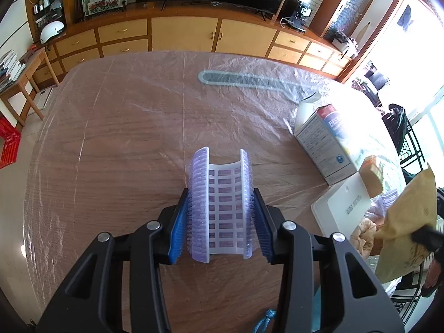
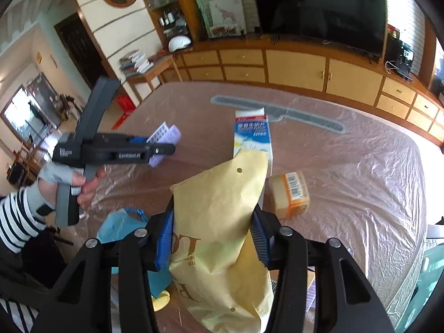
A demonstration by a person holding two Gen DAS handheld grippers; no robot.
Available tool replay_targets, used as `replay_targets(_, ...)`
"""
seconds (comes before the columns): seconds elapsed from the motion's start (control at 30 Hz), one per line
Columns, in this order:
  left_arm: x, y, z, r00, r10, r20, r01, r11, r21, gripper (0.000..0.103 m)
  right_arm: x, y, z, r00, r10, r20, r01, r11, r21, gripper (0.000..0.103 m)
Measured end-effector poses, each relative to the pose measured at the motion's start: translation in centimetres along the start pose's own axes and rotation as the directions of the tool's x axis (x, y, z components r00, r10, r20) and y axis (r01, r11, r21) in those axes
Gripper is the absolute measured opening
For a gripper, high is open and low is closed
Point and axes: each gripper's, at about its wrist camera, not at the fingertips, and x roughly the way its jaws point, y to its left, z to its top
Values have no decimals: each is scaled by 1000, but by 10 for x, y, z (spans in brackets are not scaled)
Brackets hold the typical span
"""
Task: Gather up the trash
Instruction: 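Grasp the lavender plastic rack with the left gripper while the right gripper grasps the yellow paper bag, then carry the rack and paper bag with both grippers over the black trash bin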
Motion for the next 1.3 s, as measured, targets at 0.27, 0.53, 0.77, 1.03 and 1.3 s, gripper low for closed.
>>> replay_targets(0.27,-34,-7,-7,996,-35,81,33,999,31,44,-26,-19,8,993,-1,116,-10,995,99,46)
replay_targets(0.53,-69,-25,-28,988,-56,142,46,996,75,44,-49,-25,-3,986,6,169,-32,988,148,45)
replay_targets(0.77,-92,-37,-49,983,-65,172,47,993,108,44,-63,-24,-10,980,26,198,-56,988,146,45)
replay_targets(1.03,-106,-53,-68,980,-74,186,49,990,135,44,-70,-26,-15,976,42,215,-69,991,118,44)
replay_targets(1.3,-113,-63,-78,978,-84,192,55,987,151,44,-77,-19,-24,969,60,239,-89,989,114,43)
